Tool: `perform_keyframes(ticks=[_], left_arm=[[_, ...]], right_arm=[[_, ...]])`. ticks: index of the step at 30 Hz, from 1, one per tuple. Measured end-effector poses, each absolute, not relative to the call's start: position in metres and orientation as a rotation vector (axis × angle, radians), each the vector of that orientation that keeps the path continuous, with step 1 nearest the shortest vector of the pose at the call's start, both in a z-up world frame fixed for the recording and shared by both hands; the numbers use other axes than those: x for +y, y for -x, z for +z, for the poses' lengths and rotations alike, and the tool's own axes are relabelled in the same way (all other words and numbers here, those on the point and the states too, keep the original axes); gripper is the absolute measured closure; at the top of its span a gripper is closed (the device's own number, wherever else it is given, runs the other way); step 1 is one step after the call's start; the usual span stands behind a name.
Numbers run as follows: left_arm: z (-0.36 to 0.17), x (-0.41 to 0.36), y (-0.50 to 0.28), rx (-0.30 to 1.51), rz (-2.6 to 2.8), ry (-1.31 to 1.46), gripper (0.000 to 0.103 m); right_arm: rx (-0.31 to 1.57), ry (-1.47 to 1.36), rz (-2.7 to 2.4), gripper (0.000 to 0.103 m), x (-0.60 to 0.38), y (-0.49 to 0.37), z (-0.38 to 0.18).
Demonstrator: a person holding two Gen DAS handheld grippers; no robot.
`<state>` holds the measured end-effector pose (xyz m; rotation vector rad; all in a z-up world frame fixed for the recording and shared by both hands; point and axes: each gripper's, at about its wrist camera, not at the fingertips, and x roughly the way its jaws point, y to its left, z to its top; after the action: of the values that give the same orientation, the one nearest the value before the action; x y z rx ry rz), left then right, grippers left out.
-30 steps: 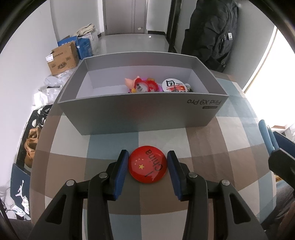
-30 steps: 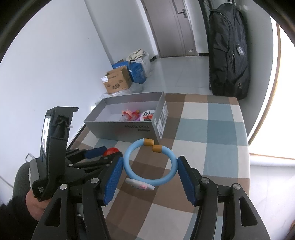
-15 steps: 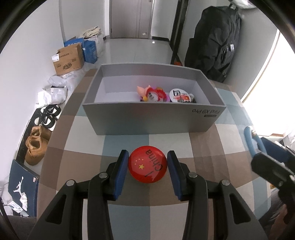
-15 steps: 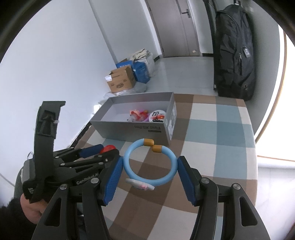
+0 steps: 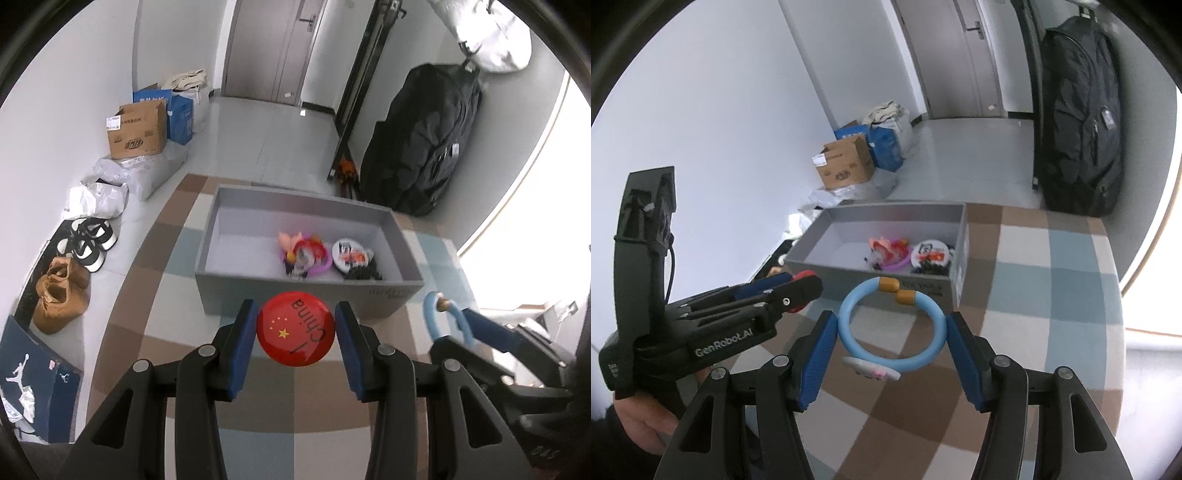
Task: Organize jewelry
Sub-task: 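Carry the red badge over the box with the left gripper while the right gripper carries the blue ring, then open both grippers to drop the badge and ring into the box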
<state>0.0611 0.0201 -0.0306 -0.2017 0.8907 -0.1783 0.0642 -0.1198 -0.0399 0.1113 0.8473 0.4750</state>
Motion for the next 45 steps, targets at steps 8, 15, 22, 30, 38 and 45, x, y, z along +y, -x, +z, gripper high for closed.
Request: perform_keyframes(ticks=[8,15,22,30,38,45], left_arm=[[-0.021,0.033,-0.079,0.848,-0.195,0.253,0.066],[-0.019,0.039,-0.099,0.838,-0.216,0.309,0.066],[-0.026,0.037,-0.114,0.867,-0.237,0.334,0.066],[-0.034,0.036,-0.125,0.907,-0.236,0.347,0.066],[-0.034,0.041,-0.132,0.923,-0.217,0.381,0.063],[-0.025,0.046,-0.127,0.865,-0.243,0.444,0.03]], right_arm=[[0.81,-0.114,0.508,0.043,-0.105,-0.089,-0.031],[0.817,-0.164,0.509,0.043,-0.102,-0.116,-0.03],[0.835,-0.201,0.5,0.043,-0.106,-0.133,-0.034],[0.862,-0.241,0.474,0.043,-0.112,-0.148,-0.043],[0.875,-0.253,0.46,0.04,-0.112,-0.156,-0.048],[0.81,-0.249,0.463,0.021,-0.116,-0.147,-0.036]])
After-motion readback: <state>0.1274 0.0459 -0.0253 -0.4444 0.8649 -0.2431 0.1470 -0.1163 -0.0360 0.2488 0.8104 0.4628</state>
